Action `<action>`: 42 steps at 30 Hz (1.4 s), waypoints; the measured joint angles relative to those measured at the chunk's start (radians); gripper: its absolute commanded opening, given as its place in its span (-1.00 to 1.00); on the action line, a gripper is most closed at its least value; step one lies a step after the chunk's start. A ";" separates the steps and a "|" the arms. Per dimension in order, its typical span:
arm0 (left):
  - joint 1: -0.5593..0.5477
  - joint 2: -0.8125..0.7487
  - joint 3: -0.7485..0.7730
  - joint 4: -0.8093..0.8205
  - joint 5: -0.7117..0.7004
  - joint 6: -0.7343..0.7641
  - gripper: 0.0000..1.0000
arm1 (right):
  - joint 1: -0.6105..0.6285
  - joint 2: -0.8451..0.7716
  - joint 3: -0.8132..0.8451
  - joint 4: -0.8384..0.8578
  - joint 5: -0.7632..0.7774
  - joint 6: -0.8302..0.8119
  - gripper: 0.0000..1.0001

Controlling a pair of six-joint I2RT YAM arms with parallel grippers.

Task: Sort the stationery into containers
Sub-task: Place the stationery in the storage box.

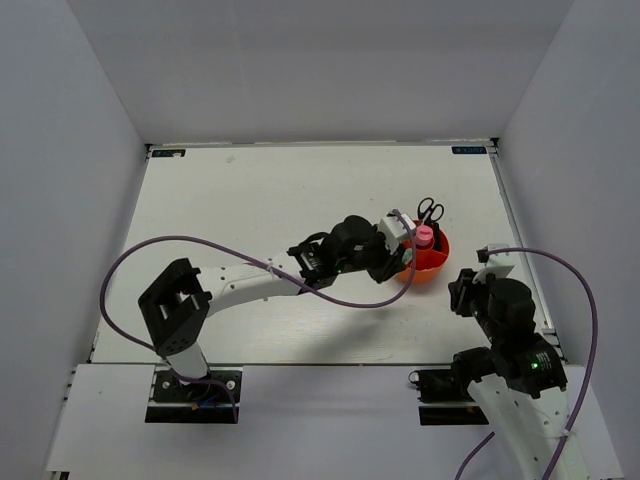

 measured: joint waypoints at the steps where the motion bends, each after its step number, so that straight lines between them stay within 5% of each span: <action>1: -0.003 0.006 0.001 0.023 0.003 -0.003 -0.99 | 0.000 0.015 0.015 -0.008 -0.019 0.007 -0.23; 9: -0.013 0.083 0.017 0.201 0.030 -0.024 -0.99 | 0.000 0.163 0.114 -0.025 -0.082 0.055 -0.23; 22: -0.014 0.261 0.028 0.570 0.023 -0.089 -0.99 | 0.000 0.093 0.068 -0.018 0.075 0.045 -0.23; 42: -0.032 0.372 0.079 0.690 -0.083 -0.110 -0.99 | 0.001 0.043 -0.028 0.013 0.109 0.044 -0.23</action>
